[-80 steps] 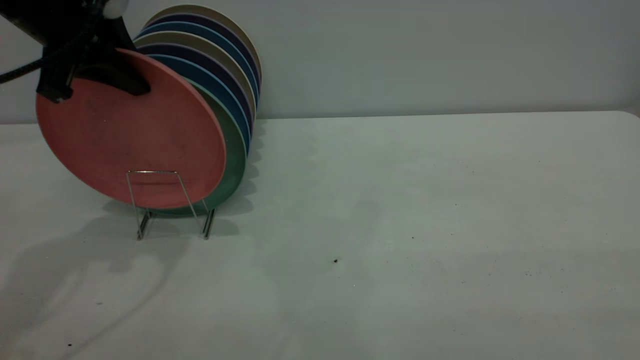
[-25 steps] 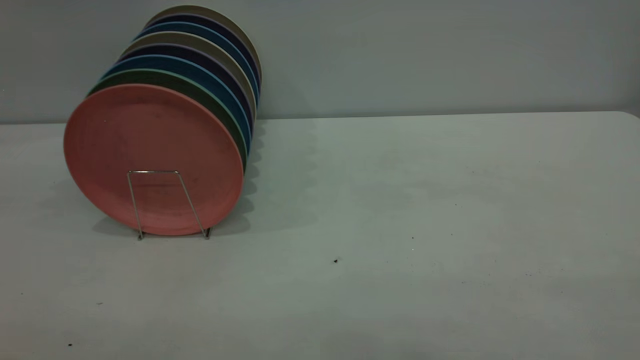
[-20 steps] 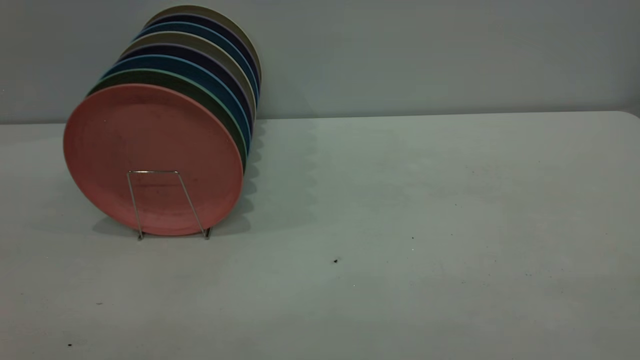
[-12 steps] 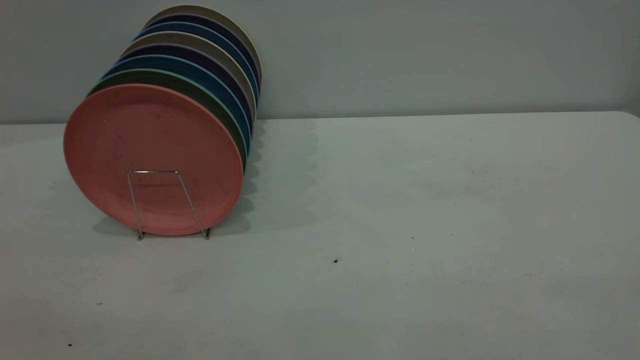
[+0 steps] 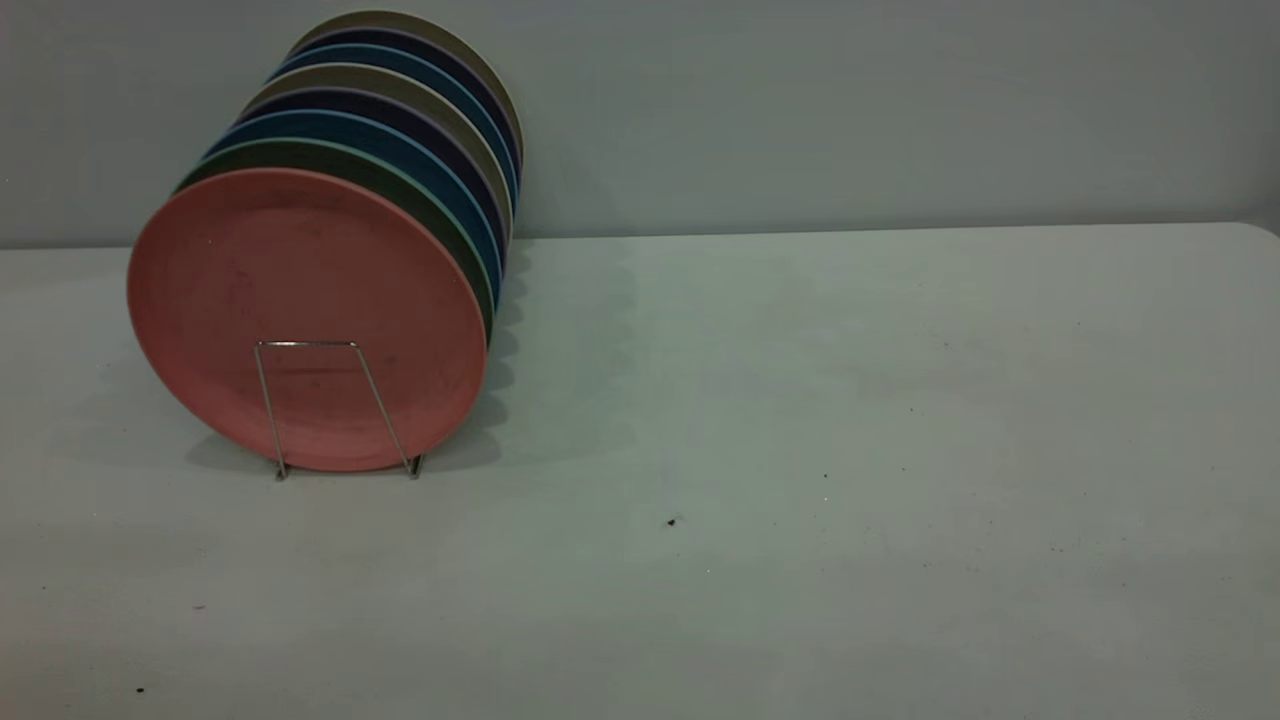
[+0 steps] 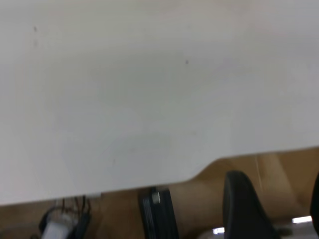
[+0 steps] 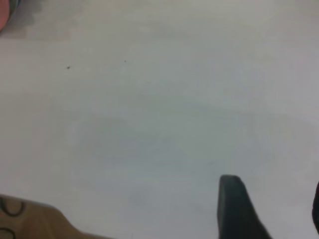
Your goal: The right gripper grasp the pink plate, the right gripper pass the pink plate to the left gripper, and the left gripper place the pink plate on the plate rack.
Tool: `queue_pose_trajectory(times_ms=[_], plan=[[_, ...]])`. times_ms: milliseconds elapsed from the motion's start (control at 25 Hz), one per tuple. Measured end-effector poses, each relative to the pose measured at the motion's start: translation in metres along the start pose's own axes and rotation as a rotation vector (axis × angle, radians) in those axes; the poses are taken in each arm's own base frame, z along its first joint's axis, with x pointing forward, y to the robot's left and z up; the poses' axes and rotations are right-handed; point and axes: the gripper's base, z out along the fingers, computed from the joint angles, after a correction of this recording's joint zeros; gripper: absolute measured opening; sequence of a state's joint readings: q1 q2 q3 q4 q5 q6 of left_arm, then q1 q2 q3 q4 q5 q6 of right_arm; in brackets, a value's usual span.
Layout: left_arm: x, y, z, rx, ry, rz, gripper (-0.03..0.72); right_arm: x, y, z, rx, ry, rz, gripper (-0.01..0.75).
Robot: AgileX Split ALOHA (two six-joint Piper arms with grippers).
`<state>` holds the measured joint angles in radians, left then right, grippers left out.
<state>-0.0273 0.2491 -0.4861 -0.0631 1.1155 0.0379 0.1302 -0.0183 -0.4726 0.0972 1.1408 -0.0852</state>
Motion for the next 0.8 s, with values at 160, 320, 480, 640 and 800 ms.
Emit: queue_pose_trajectory(times_ms=[160, 320, 480, 640, 800], plan=[[0.006, 0.0, -0.006, -0.001, -0.06, 0.003, 0.356, 0.0, 0.0, 0.0, 0.0, 0.0, 0.0, 0.385], [0.01, -0.001, -0.009, -0.002, -0.1, 0.004, 0.356, 0.0, 0.0, 0.0, 0.0, 0.0, 0.001, 0.385], [0.012, -0.001, -0.01, -0.002, -0.11, 0.004, 0.356, 0.0, 0.0, 0.0, 0.002, 0.0, 0.004, 0.385], [0.012, -0.001, -0.01, -0.002, -0.111, 0.003, 0.356, 0.0, 0.001, 0.0, 0.005, -0.001, 0.008, 0.385], [0.015, -0.001, -0.013, -0.003, -0.143, 0.005, 0.356, 0.0, 0.001, 0.0, 0.028, -0.001, 0.023, 0.385]])
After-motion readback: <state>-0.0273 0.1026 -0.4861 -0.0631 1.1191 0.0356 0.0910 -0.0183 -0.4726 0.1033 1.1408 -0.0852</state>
